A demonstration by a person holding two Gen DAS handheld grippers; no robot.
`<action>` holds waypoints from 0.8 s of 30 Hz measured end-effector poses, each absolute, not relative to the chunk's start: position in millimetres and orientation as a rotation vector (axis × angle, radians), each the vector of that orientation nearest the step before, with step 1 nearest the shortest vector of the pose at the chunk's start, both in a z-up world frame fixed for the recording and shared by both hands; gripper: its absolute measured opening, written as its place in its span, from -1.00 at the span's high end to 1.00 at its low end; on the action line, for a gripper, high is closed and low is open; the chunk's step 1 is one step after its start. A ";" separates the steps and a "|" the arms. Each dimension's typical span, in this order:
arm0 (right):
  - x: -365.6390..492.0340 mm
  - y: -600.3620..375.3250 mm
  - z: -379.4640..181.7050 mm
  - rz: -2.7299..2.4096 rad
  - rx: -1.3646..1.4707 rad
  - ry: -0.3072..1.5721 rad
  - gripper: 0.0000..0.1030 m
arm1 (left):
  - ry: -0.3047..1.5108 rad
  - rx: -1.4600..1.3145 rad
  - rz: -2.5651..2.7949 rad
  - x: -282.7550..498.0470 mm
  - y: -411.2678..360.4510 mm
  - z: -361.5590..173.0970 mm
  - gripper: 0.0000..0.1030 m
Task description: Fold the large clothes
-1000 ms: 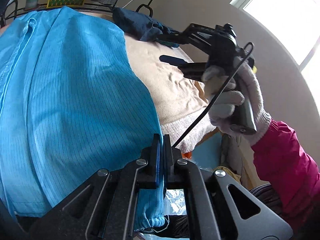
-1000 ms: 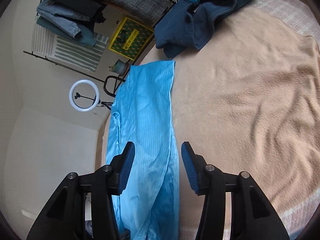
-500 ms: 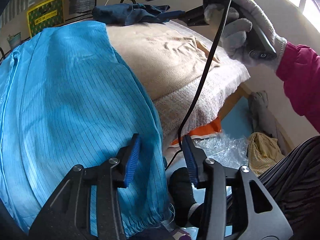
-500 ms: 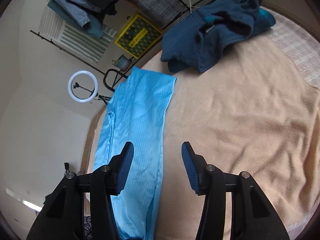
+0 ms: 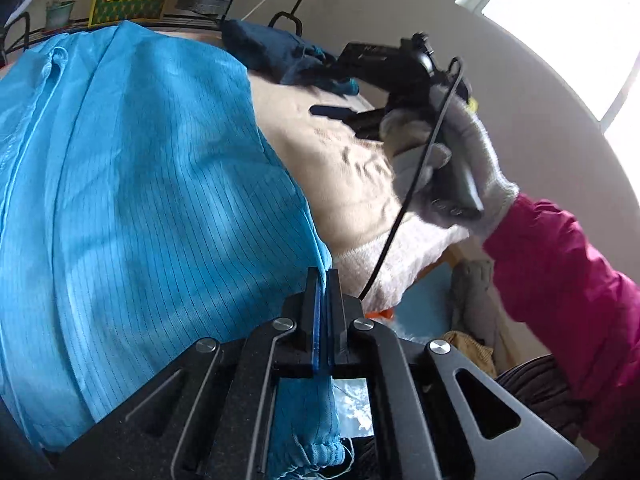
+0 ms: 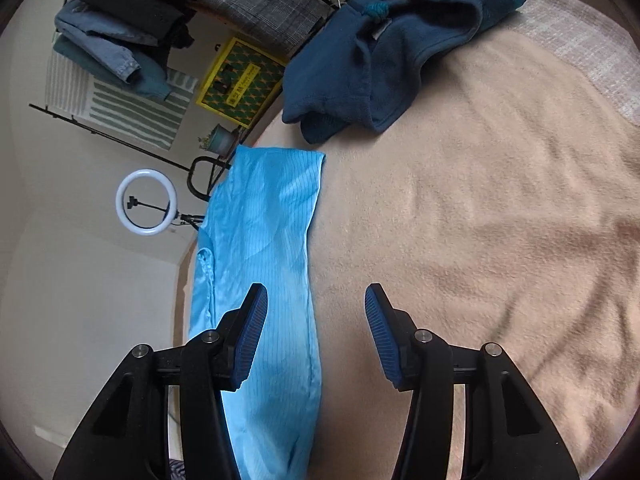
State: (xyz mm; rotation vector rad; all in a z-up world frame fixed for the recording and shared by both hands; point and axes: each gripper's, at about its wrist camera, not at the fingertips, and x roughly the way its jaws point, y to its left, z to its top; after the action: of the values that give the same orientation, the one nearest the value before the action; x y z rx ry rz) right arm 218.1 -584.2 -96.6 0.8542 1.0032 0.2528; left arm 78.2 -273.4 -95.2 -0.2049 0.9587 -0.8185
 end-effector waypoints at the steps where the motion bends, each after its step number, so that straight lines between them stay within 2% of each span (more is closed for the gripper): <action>1: 225.9 -575.6 -101.9 0.247 0.843 1.024 0.01 | 0.947 -0.219 -0.817 77.6 -269.6 -90.6 1.00; 7: 265.3 -521.6 -128.2 0.252 0.788 1.125 0.02 | 0.930 -0.286 -0.808 76.8 -254.7 -84.2 1.00; 8: 269.4 -513.6 -125.6 0.239 0.751 1.120 0.10 | 0.931 -0.300 -0.803 73.9 -248.4 -85.7 1.00; 10: 279.0 -496.6 -119.4 0.221 0.662 1.138 0.94 | 0.936 -0.332 -0.794 72.7 -239.3 -88.1 1.00; 24: 290.5 -366.2 -44.3 0.069 0.107 1.038 0.98 | 0.907 -0.564 -0.713 52.8 -150.5 -87.6 1.00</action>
State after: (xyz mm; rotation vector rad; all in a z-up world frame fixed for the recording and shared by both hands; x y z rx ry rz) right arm 290.5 -366.2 -44.3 0.1070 1.0380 0.0686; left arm 52.8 -150.5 -87.6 -0.5638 0.9071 -0.7128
